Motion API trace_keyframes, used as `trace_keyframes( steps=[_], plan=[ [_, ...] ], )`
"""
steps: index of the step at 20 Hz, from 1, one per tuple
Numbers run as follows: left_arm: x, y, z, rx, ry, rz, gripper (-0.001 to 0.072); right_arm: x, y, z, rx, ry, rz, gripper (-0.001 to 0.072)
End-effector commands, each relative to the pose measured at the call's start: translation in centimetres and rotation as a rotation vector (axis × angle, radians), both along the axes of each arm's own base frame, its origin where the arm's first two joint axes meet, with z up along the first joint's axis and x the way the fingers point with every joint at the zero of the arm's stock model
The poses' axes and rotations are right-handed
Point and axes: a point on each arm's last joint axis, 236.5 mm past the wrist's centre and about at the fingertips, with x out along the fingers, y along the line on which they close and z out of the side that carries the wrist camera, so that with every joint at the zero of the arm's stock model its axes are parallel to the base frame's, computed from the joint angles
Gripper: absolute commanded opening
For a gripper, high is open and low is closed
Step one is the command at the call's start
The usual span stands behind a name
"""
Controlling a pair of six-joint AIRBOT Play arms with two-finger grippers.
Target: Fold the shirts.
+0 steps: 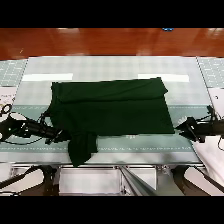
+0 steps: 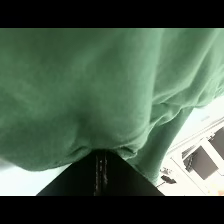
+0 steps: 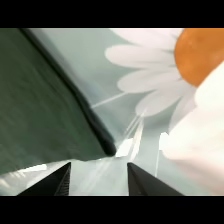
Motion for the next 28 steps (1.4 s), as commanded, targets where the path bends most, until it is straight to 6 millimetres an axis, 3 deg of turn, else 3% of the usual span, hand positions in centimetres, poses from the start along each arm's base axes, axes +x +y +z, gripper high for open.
trace_keyframes(
  steps=[1,4,5,6,7,10,12,13,15,18,22,28],
  plan=[
    [0.3,0.1,-0.2,0.01,-0.006,0.011,0.0024,-0.1,1.5,-1.7,0.034,0.046,0.034,0.0416],
    [0.4,0.1,-0.1,0.008,-0.007,0.014,0.0024,3.6,3.4,-2.3,0.074,-0.031,0.005,0.0399],
    [0.4,0.0,-0.1,0.005,-0.008,0.017,0.0024,5.0,3.9,-2.2,0.077,-0.056,-0.004,0.0309],
    [0.6,0.0,0.0,0.002,-0.011,0.023,0.0024,5.8,4.5,-2.0,0.081,-0.075,0.014,0.011],
    [0.8,0.1,0.1,0.004,-0.017,0.025,0.0025,6.3,4.8,-1.7,0.063,-0.106,0.065,0.0022],
    [2.9,1.3,1.1,0.011,-0.067,0.047,0.0024,5.9,4.5,-0.7,0.038,-0.094,0.17,0.0021],
    [5.3,2.6,2.6,0.01,-0.119,0.073,0.0024,7.0,3.6,0.6,0.019,-0.123,0.195,0.0021],
    [6.7,2.9,3.6,0.005,-0.156,0.089,0.0024,8.2,3.2,1.4,0.002,-0.156,0.195,0.0021],
    [11.5,3.2,5.5,-0.012,-0.273,0.192,0.0024,12.3,2.6,2.5,-0.079,-0.265,0.163,0.0021],
    [18.7,3.2,8.6,-0.08,-0.402,0.324,0.0024,17.7,3.6,4.2,-0.121,-0.364,0.19,0.0021],
    [24.3,4.0,10.2,-0.082,-0.455,0.321,0.0024,22.8,2.5,4.8,-0.113,-0.379,0.155,0.0021],
    [30.9,4.0,9.5,-0.082,-0.468,0.336,0.0024,27.3,2.7,3.5,-0.076,-0.388,0.162,0.0021]
  ],
)
